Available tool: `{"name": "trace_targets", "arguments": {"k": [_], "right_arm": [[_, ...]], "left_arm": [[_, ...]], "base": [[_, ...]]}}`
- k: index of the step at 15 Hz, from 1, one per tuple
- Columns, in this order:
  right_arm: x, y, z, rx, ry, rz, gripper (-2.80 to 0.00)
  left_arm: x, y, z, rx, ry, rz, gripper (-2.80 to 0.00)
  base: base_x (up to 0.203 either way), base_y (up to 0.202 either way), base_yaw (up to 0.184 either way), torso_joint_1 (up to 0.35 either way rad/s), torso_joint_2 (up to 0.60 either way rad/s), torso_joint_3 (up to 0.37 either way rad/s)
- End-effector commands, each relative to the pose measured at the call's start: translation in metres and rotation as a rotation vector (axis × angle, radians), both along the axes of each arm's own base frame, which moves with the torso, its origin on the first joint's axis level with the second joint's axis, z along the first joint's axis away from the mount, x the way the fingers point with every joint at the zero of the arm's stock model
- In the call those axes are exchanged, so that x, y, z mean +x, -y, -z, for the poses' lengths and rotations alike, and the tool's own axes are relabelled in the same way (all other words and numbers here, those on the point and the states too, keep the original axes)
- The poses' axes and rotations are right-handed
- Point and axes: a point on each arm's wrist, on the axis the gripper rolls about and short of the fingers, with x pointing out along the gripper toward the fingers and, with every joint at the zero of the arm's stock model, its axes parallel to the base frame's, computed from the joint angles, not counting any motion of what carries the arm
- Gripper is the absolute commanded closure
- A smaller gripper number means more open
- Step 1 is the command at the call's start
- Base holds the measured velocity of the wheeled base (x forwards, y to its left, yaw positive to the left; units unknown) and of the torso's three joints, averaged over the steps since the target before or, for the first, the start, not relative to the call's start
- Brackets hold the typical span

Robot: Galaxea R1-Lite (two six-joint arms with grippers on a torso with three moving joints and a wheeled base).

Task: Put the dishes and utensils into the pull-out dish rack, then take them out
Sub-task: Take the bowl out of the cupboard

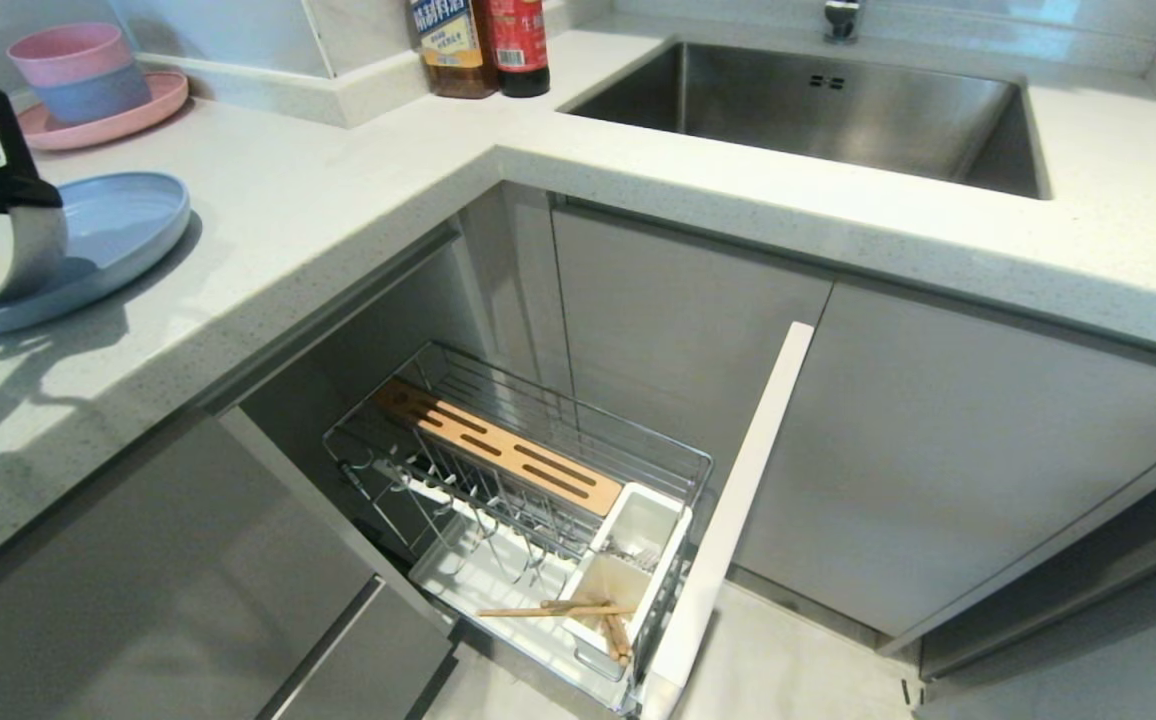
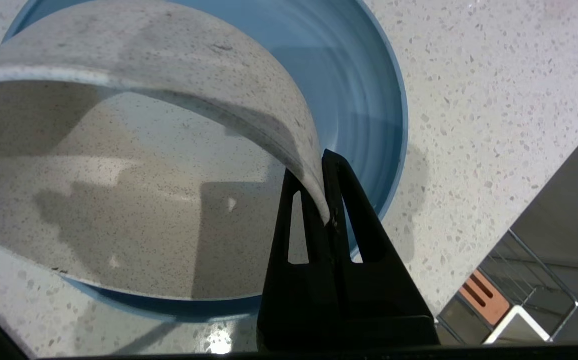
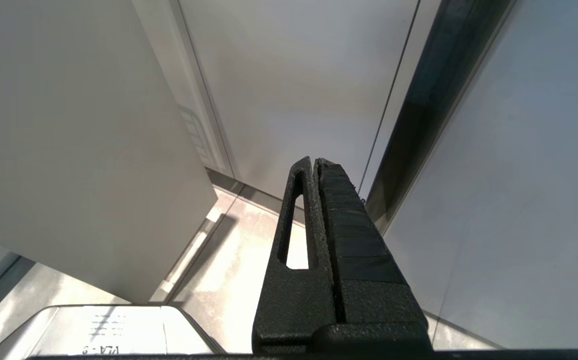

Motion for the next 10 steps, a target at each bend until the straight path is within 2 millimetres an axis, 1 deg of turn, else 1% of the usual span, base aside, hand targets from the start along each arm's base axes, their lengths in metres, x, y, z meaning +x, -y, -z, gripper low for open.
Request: {"name": "trace_targets", "arguments": {"k": [1,10], "right_arm": [[0.0001,0.0,0.0004,0.0,-0.002,0.0,0.0],[0.0001,0.0,0.0004,0.0,-0.002,0.0,0.0]], "left_arm": [[-0.0021,0.0,-0.0023,-0.003,-0.009,-0.002,0.0],[-0.0013,0.0,-0.0009,-0.003,-0.017,-0.003,0.0]], "base": [[0.0,0.0,0.0,0.0,0.0,0.0],[0.0,0.0,0.0,0.0,0.0,0.0]]}}
